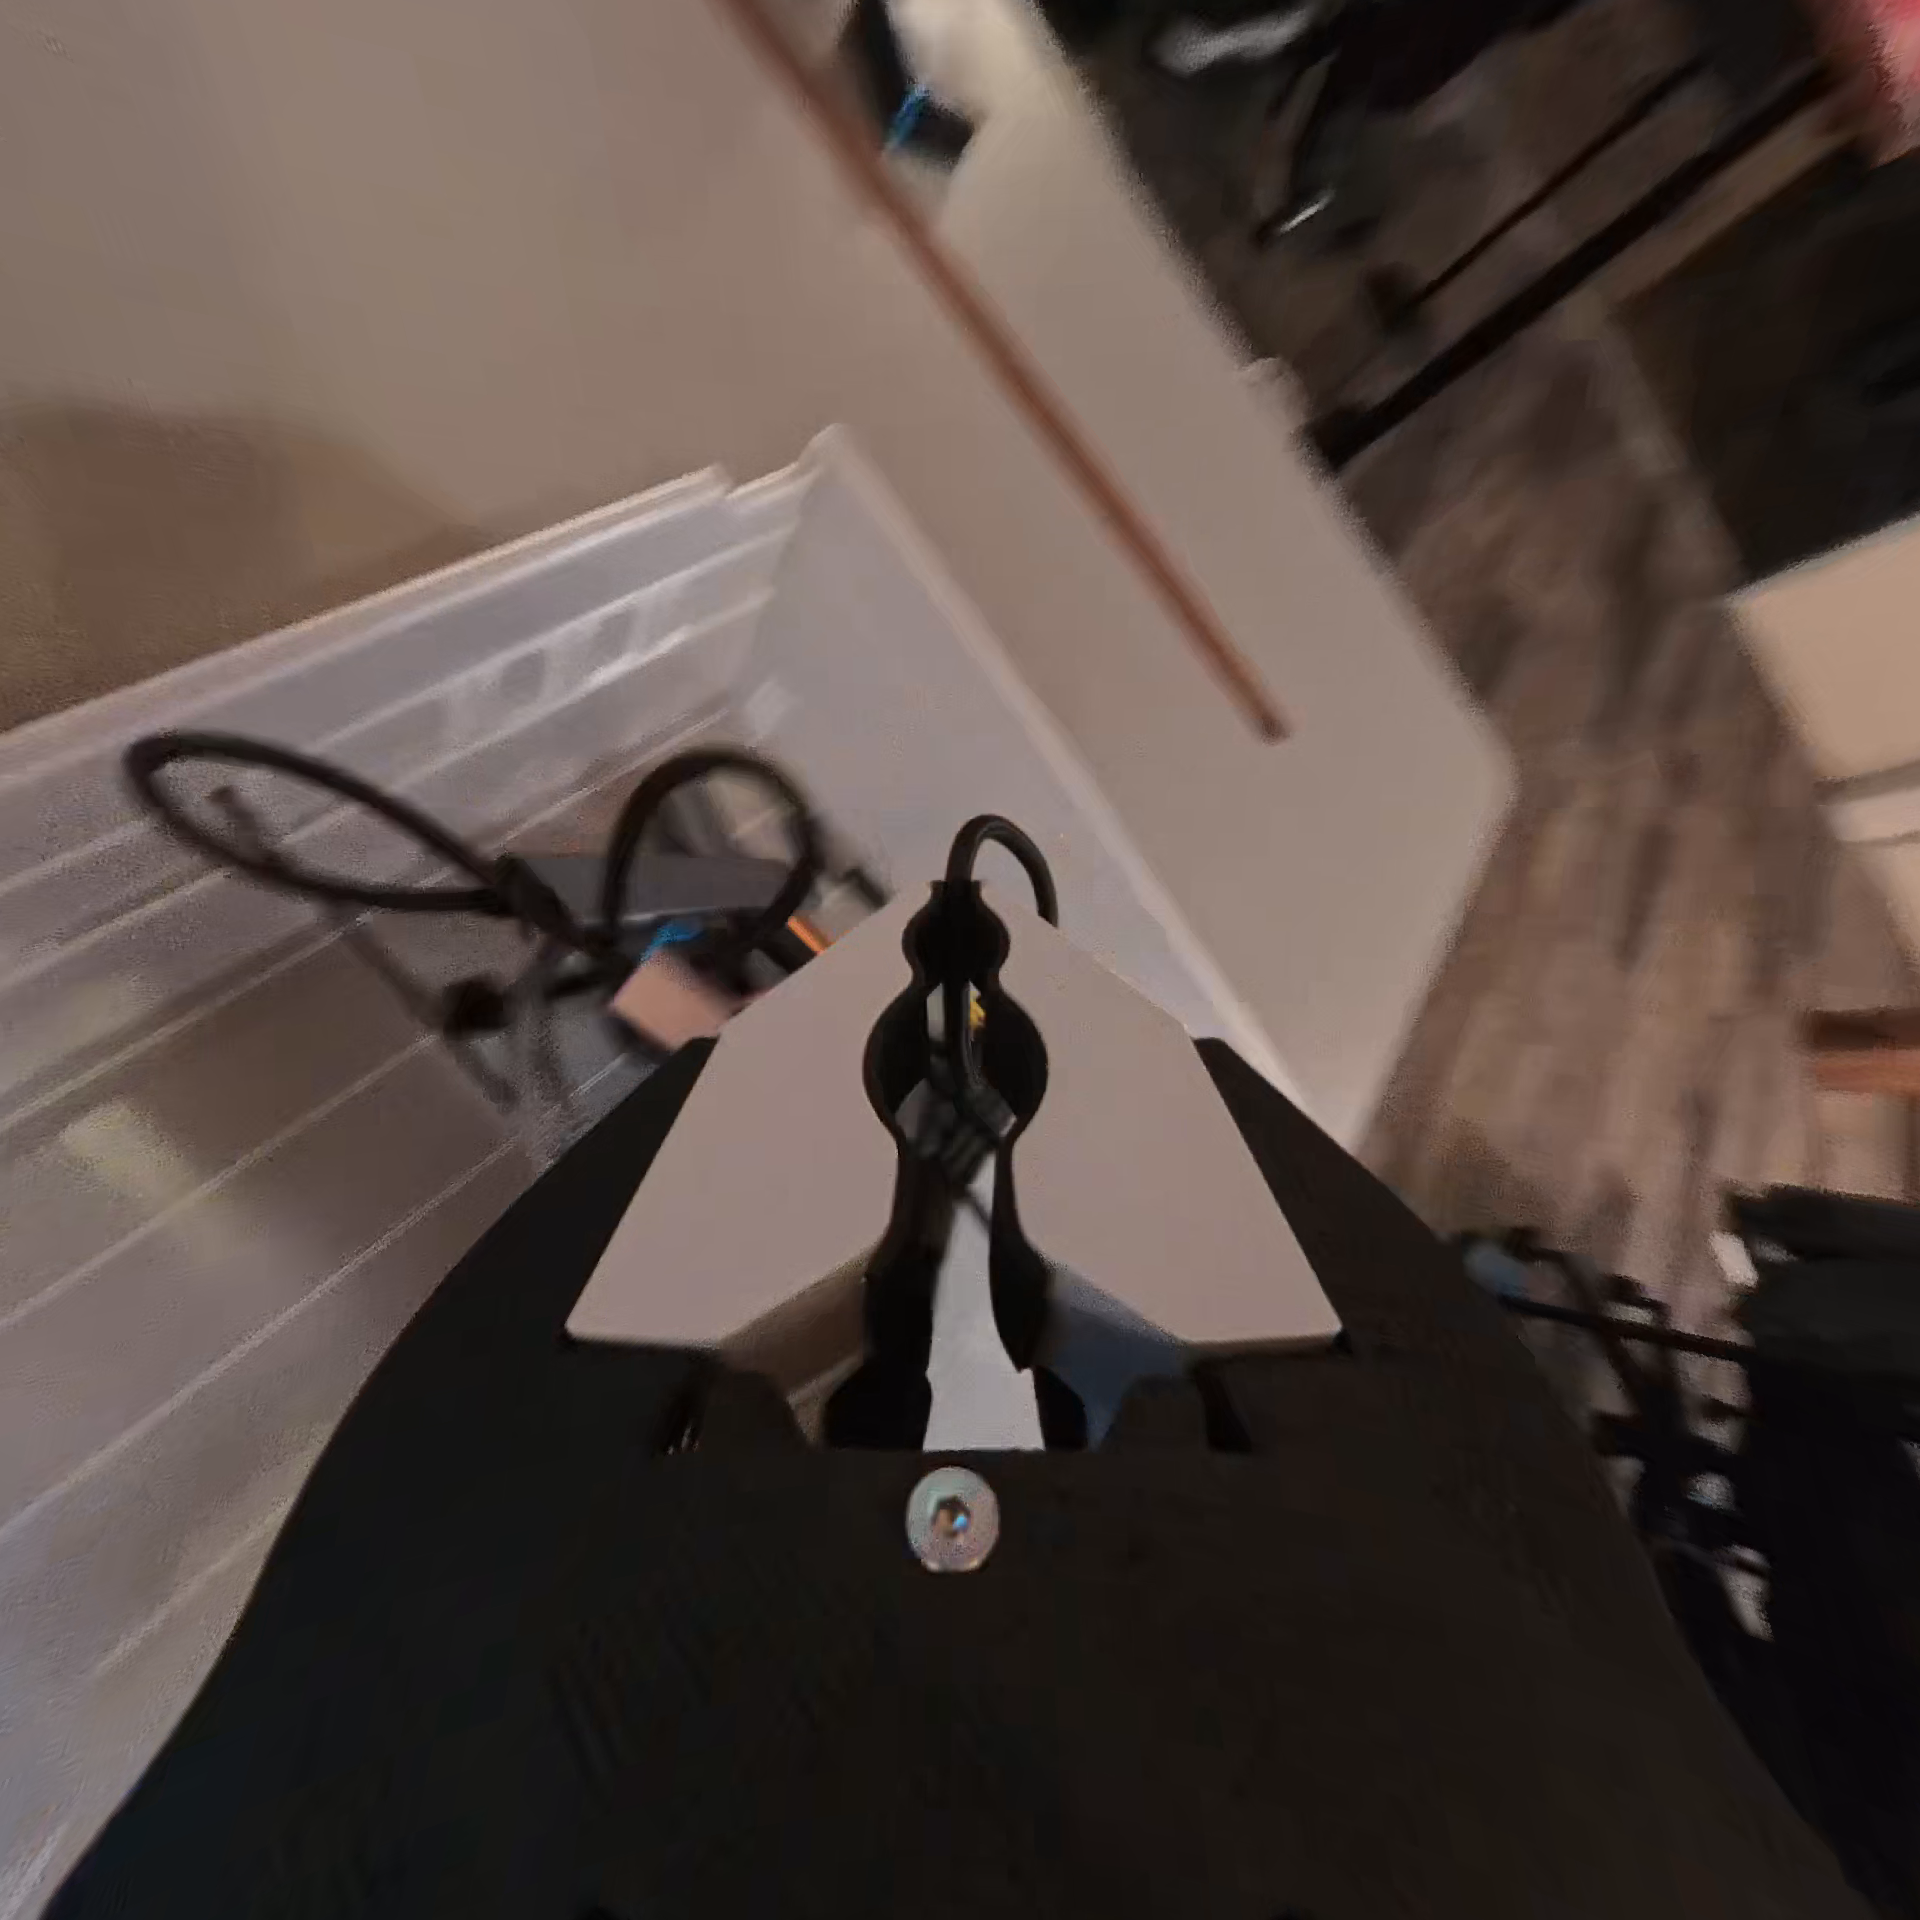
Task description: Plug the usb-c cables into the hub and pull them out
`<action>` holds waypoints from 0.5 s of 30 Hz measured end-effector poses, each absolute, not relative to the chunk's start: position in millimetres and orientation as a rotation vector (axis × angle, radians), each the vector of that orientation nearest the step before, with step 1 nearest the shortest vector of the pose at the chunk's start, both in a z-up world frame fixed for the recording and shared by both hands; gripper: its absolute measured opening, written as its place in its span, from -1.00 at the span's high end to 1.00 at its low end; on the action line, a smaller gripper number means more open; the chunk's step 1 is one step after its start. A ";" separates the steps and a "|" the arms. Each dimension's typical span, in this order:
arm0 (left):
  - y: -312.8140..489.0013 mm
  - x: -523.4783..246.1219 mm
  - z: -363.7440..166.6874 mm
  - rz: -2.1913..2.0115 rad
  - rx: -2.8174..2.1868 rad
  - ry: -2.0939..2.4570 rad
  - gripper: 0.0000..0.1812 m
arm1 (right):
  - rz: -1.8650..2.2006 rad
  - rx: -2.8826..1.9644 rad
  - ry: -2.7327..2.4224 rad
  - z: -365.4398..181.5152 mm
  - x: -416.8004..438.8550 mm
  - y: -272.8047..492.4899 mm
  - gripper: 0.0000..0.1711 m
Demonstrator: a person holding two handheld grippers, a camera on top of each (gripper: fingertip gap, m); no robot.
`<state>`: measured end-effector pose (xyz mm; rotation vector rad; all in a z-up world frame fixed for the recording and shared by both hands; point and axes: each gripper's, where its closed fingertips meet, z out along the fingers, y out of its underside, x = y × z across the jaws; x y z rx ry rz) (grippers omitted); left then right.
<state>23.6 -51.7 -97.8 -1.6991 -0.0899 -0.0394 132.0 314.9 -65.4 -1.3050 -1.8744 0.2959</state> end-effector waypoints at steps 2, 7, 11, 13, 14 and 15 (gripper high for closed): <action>-51.1 24.6 -98.0 -0.042 -1.702 -0.086 1.00 | 0.283 -1.368 -2.020 -93.0 138.1 306.4 0.99; -51.7 23.2 -99.7 -0.034 -1.710 -0.091 1.00 | 0.246 -1.483 -2.176 -128.4 127.4 297.2 0.99; -51.9 22.3 -102.4 -0.025 -1.722 -0.091 1.00 | 0.199 -1.622 -2.177 -143.4 119.2 302.8 0.98; -52.4 21.3 -103.6 -0.020 -1.727 -0.096 1.00 | 0.174 -1.623 -2.023 -122.6 113.5 317.7 0.75; -52.7 21.1 -103.6 -0.018 -1.726 -0.099 1.00 | 0.199 -1.586 -1.932 -104.2 111.4 322.0 0.66; -53.0 21.1 -103.2 -0.018 -1.724 -0.102 1.00 | 0.228 -1.534 -1.823 -81.7 112.0 325.6 0.61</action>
